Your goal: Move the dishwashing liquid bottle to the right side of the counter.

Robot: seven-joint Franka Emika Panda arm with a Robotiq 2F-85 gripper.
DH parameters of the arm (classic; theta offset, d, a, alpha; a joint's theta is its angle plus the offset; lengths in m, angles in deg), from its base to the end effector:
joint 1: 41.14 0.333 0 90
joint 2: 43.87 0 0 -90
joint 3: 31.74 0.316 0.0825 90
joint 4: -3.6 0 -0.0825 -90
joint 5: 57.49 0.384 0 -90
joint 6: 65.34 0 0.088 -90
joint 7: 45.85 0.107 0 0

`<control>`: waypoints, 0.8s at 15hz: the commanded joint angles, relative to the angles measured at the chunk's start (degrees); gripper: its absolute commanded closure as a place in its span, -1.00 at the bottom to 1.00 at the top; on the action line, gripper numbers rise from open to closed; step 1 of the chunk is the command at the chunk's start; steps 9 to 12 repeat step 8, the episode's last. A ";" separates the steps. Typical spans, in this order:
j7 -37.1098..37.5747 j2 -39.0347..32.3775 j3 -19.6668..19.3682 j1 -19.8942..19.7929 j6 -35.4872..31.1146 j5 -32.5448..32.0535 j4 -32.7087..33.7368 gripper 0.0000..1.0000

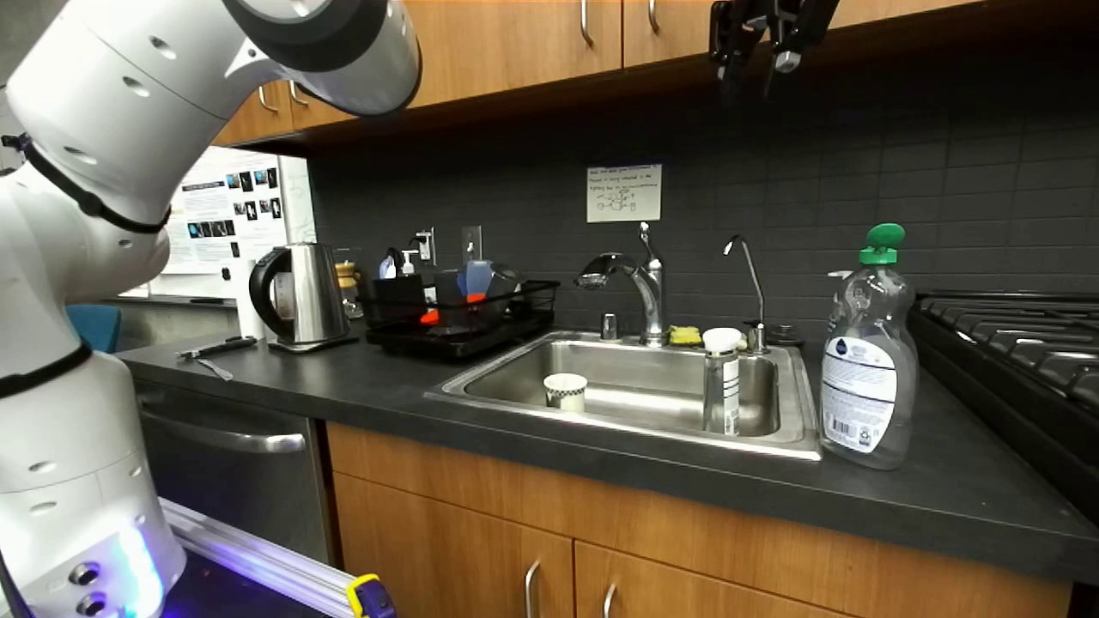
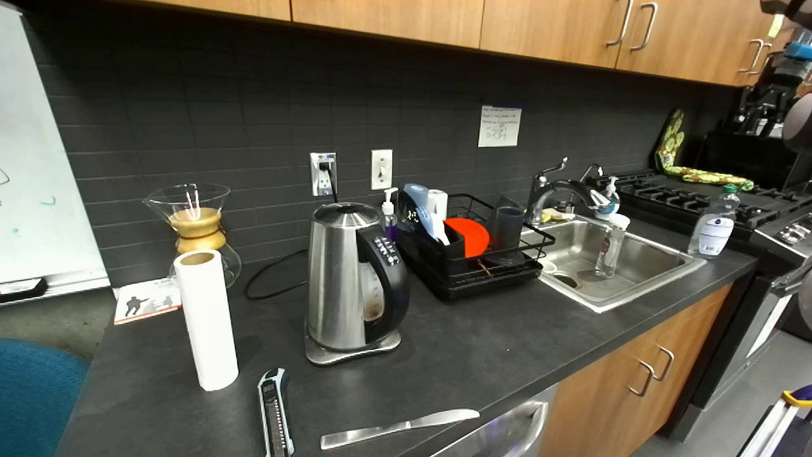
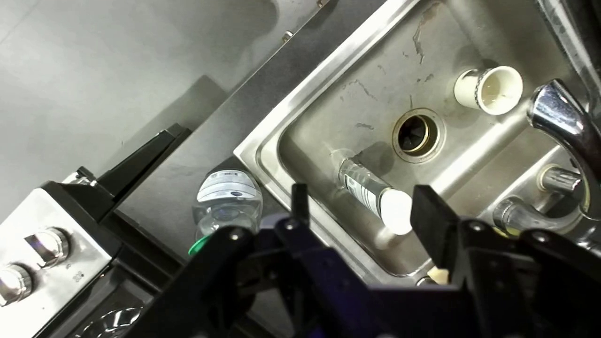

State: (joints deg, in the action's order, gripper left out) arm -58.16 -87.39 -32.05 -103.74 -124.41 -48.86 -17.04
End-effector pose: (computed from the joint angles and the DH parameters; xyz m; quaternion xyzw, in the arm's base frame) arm 0.3228 -0.5813 0.6339 -0.9163 0.3928 -0.0041 0.0780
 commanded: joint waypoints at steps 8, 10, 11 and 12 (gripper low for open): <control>-0.06 0.81 -0.04 0.04 -0.42 0.01 -1.07 -0.40; -0.06 0.81 -0.04 0.04 -0.42 0.01 -1.07 -0.40; -0.06 0.81 -0.04 0.04 -0.42 0.01 -1.07 -0.40; -0.06 0.81 -0.04 0.04 -0.42 0.01 -1.07 -0.40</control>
